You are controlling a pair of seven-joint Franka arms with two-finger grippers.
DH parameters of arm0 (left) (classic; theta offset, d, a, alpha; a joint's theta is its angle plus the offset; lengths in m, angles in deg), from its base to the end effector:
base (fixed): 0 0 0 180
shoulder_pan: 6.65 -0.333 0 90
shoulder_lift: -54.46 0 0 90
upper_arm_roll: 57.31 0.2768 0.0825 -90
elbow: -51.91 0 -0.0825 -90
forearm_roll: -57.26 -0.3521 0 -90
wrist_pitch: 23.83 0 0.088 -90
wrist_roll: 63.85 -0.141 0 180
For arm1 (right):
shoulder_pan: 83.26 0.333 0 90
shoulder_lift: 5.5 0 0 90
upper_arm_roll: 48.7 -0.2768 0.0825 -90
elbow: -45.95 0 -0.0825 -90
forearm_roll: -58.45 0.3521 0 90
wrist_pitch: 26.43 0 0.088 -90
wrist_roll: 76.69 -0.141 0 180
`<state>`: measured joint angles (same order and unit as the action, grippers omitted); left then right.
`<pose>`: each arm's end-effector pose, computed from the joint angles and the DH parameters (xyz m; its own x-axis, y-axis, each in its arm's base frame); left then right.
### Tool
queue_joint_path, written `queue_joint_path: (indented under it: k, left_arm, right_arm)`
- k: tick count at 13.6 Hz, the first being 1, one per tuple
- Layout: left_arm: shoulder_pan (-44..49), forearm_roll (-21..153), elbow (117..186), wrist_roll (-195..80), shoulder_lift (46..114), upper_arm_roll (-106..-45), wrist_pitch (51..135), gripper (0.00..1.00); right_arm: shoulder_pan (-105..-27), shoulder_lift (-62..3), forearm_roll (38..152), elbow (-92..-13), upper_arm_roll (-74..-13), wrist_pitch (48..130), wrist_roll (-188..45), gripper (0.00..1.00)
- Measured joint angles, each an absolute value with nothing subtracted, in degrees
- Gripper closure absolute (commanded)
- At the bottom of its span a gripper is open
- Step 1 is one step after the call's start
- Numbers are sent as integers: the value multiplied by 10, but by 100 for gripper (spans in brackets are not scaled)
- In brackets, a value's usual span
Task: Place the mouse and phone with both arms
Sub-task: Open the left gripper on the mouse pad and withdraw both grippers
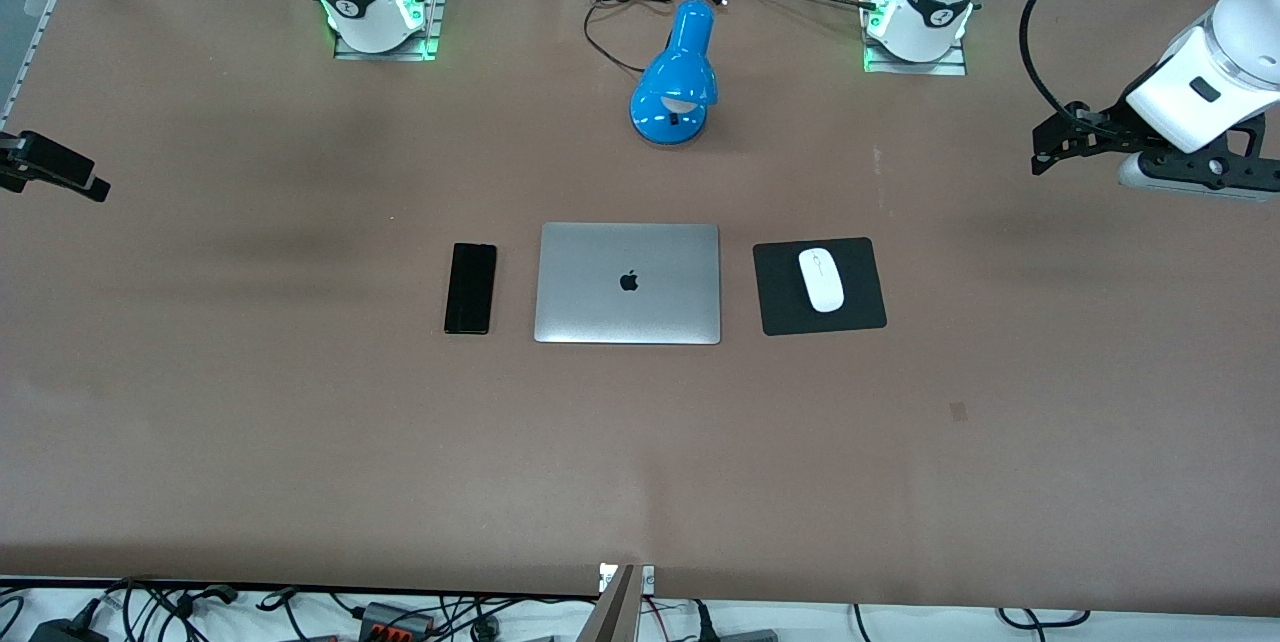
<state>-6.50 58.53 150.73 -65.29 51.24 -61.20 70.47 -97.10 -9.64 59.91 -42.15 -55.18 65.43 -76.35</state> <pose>0.5086 -0.0396 0.5187 0.9954 -0.0936 -0.0224 -0.0932 -0.9955 0.0188 0.5400 -0.0680 0.5305 0.9924 -0.1233 -0.0060 -0.1234 -0.9918 -0.0336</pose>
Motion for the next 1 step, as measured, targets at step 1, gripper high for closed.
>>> queue_joint_path:
  k: [1]
  left_arm:
    - [-65,585,1507,-652,512,-612,705,0]
  right_arm:
    - [-971,-96,599,-422,-552,652,-764,0]
